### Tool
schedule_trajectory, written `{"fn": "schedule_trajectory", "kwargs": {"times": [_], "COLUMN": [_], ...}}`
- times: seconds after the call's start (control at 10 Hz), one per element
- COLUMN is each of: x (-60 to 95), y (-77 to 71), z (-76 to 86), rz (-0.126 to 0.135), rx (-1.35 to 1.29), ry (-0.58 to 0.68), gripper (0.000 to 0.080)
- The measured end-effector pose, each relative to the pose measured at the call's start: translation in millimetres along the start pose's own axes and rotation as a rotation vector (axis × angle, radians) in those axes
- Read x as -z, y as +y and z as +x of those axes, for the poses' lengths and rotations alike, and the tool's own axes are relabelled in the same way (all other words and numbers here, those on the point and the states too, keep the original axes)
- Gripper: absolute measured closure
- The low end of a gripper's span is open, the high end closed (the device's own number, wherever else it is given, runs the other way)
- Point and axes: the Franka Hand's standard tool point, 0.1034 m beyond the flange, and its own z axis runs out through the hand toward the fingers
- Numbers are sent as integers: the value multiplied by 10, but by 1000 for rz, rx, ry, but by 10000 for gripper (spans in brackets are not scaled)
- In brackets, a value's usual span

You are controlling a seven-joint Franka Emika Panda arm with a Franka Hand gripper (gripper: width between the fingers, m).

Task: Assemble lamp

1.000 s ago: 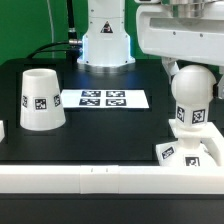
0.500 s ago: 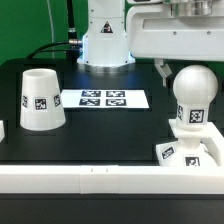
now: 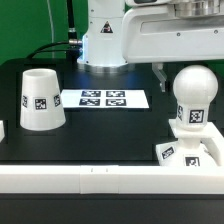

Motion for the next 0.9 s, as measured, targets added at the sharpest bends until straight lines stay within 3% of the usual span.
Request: {"fn": "schedule_trajectory", "kwargs": {"times": [0.1,0.9], "x": [-1,-4], "y": [2,29], "z": [0,54], "rz": [-2,-88], "rx": [83,904], "ry": [0,2], "gripper": [101,101]}}
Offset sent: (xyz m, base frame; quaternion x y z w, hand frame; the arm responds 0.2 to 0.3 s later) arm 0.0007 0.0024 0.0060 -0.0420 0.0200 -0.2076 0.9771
